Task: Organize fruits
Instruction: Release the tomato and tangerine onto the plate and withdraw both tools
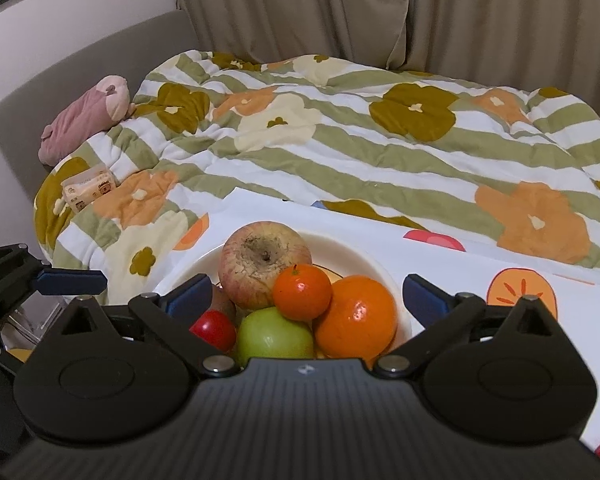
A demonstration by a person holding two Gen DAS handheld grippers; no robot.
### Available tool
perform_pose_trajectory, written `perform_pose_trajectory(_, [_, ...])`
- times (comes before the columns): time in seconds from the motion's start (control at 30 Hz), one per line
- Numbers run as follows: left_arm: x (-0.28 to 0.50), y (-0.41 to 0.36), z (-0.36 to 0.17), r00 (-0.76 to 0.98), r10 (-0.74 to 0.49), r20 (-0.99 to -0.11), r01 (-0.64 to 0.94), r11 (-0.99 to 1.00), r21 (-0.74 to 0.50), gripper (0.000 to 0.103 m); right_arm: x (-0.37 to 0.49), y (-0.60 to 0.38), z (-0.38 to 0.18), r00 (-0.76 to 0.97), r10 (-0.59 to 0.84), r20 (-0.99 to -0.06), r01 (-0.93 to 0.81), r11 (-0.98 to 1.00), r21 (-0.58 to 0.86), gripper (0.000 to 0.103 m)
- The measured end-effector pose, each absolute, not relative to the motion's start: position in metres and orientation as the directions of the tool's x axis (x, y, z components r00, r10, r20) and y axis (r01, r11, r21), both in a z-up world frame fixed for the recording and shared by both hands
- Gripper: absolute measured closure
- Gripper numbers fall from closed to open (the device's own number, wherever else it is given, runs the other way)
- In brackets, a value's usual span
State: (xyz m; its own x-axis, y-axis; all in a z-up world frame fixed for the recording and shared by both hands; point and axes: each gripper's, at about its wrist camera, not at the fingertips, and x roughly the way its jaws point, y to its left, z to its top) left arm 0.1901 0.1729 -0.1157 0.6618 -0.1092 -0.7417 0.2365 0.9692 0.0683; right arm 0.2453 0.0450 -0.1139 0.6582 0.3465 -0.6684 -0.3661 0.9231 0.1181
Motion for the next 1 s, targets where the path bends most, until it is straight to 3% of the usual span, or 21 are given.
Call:
perform_pose_trajectory(0.43, [0.165,0.153,-0.082,0.708,-0.07,-0.702,0.193,0.976,0.098,0.005,0.206,0.009,-0.074,0.689,0.33,-0.645,-0.33,0.935,0.126,0.0])
perform_pose_trajectory(1.0, [0.12,0.056,-0.042,0.767,-0.035,-0.641,0.131,0.986,0.104,0.005,0.129,-0.12,-0.027,0.752,0.292,-0.591,-0.292,0.951,0.098,0.0])
